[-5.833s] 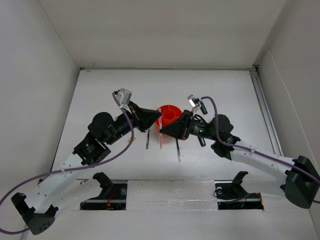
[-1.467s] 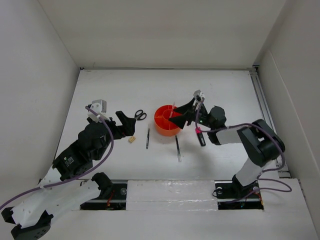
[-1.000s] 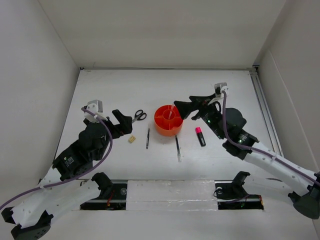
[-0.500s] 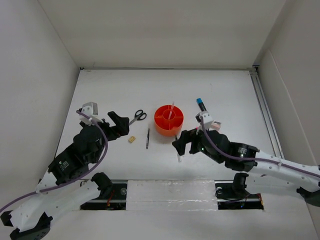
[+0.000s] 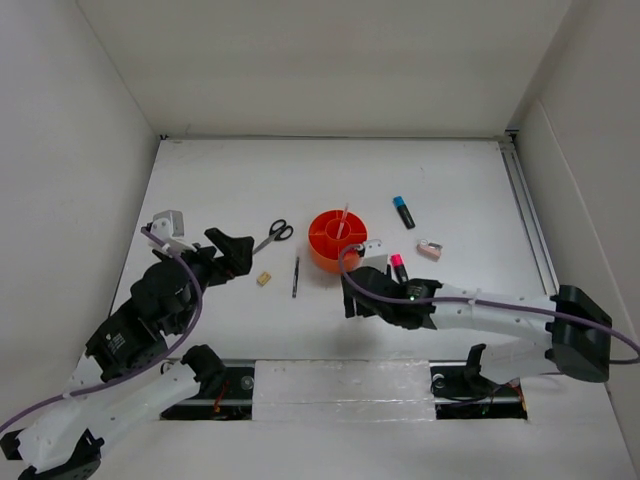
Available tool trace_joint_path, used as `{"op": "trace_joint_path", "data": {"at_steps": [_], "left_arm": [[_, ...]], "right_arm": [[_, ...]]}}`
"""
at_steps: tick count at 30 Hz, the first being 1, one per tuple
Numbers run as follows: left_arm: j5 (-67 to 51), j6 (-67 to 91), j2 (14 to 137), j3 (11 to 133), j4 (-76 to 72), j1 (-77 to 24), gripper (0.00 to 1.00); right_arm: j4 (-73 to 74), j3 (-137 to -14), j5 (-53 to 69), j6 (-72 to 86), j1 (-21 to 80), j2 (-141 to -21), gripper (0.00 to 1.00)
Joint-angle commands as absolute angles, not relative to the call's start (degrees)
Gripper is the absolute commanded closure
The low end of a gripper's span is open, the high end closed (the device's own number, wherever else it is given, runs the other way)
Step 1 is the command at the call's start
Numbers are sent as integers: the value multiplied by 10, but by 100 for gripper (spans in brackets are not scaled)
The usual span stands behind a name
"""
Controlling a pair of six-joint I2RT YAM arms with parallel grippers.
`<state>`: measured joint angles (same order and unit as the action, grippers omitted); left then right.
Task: Sort the stationery into containers
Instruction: Pick up the pen from the center of the board.
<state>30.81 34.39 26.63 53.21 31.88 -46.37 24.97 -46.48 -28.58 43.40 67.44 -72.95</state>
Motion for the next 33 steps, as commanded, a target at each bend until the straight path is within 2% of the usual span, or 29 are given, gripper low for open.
{"op": "trace_joint_path", "data": {"at_steps": [1,9,12,20,22,28,33], "left_arm": [[297,337,288,527,300,-461,0],[277,324,301,527,293,-461,0],[272,324,301,527,293,-461,0],[266,319,277,527,287,-461,0],[261,314,277,527,287,-461,0],[256,314,282,527,282,-461,0],[256,314,282,527,282,-461,0]], "right_arm": [[202,-476,-268,451,636,-751,30],[148,-477,-222,403,610,-832,31],[130,-477,-203,392,594,-849,38],[129,-483,-203,386,576,-893,38],[123,-483,-197,380,570,-899,40],[118,-489,-192,367,560,-917,52],[118,-499,-192,367,560,-936,52]]}}
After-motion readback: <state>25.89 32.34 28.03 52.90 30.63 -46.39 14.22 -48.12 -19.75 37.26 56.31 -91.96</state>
